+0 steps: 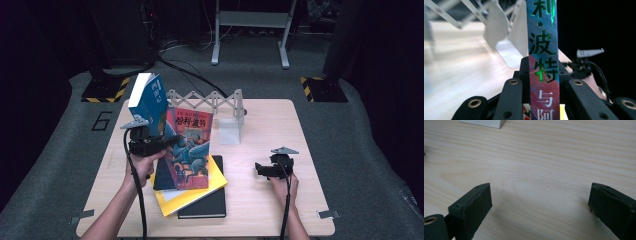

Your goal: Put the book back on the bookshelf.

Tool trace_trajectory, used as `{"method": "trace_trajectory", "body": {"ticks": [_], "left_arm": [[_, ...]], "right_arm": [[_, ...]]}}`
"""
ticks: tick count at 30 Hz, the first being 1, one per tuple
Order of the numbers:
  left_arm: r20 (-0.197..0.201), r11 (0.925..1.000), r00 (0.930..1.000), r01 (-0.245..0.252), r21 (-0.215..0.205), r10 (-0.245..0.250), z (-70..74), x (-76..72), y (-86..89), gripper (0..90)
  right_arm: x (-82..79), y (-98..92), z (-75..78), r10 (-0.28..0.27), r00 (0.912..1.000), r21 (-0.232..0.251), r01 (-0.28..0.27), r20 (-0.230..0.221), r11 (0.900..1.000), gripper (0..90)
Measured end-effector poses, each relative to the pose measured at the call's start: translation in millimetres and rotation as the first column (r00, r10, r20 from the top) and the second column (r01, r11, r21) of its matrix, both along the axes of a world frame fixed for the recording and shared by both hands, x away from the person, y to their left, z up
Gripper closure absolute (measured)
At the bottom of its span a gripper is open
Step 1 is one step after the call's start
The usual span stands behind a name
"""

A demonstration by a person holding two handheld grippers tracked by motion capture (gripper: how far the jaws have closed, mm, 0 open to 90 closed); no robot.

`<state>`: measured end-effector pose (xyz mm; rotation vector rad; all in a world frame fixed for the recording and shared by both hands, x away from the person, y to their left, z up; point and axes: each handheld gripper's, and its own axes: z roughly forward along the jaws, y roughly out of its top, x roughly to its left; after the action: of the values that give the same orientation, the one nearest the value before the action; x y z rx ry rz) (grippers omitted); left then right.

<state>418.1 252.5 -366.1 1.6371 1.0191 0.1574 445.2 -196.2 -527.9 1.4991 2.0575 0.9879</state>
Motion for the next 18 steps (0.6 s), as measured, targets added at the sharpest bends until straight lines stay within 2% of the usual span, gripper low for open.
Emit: {"method": "trace_trajectory", "body": {"ticks": [3,6,9,10,12,14,18], "left_arm": [[0.043,0.9990,0.9982,-0.042,0.017,0.041,7.0,0.5,6.2,74.8],[0.074,0.9959,0.9948,-0.074,0.052,0.070,13.7,1.4,12.1,74.8],[0.105,0.9905,0.9890,-0.113,0.078,0.104,19.1,4.3,17.5,74.8],[0.119,0.9878,0.9846,-0.137,0.073,0.128,20.0,5.5,17.6,74.8],[0.139,0.9826,0.9790,-0.162,0.091,0.149,21.7,8.3,20.0,74.8],[0.146,0.9786,0.9751,-0.182,0.096,0.167,23.3,10.3,22.0,74.8],[0.185,0.9648,0.9599,-0.234,0.120,0.210,26.0,13.9,24.9,74.8]], "right_arm": [[0.0,0.7,-0.1,-0.002,1.0000,-0.006,0.002,0.000,1.000,4.1],[-0.1,1.9,-0.2,0.000,1.0000,-0.016,0.000,-0.001,1.000,4.1],[0.0,2.4,-0.3,0.002,1.0000,-0.019,-0.002,0.002,1.000,4.1],[0.3,2.3,-0.4,0.005,1.0000,-0.021,-0.005,0.005,1.000,4.1],[0.0,2.8,-0.2,0.002,1.0000,-0.019,-0.002,0.001,1.000,4.2],[-0.3,3.1,-0.3,0.000,1.0000,-0.019,0.000,0.002,1.000,4.1],[-0.2,2.9,-0.3,0.003,1.0000,-0.022,-0.003,0.002,1.000,4.1]]}}
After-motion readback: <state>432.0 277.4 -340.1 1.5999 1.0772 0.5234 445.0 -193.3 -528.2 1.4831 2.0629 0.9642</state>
